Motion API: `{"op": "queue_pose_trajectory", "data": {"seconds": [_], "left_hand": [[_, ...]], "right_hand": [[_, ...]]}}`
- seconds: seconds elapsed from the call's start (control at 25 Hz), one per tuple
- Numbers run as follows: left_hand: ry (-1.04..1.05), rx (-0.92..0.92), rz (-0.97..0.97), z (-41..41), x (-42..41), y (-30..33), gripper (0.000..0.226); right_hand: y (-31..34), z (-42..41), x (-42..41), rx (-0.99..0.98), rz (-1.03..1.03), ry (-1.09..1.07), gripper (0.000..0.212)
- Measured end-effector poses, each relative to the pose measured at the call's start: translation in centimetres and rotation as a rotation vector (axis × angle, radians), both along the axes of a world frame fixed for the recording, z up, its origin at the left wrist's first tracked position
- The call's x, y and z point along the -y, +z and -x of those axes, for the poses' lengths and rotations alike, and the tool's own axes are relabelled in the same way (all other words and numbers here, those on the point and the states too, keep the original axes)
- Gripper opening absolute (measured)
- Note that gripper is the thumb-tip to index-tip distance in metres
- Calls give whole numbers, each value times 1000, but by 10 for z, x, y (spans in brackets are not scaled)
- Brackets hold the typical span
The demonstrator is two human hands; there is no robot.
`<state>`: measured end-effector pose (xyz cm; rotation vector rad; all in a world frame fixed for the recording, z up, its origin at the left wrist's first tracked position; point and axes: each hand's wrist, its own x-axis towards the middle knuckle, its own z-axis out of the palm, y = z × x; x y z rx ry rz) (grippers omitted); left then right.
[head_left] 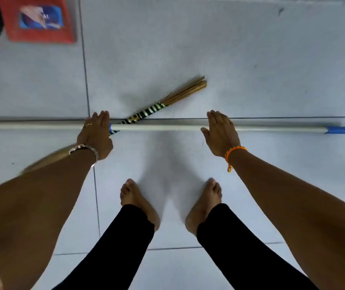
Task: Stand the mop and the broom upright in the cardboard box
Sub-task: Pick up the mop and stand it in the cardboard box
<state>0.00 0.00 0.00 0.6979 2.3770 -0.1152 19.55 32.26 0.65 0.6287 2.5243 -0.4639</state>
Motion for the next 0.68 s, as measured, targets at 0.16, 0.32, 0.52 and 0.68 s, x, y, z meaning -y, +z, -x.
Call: {"op": "queue_pose_trajectory", "data": {"seconds": [0.16, 0.32, 0.52, 0.68], "left_hand": [[-41, 25, 80, 19, 21, -71, 75], [-68, -13, 90, 44, 44, -107, 44], [-145, 13, -3, 44, 68, -92, 30], [-204, 5, -55, 49, 61, -31, 30]], "right_hand": [[-66, 13, 11, 57, 64, 238, 54], [-106, 30, 21, 156, 92, 363, 47], [-87, 43, 21, 289, 290, 382, 22], [18, 46, 6, 94, 57, 456, 22]]}}
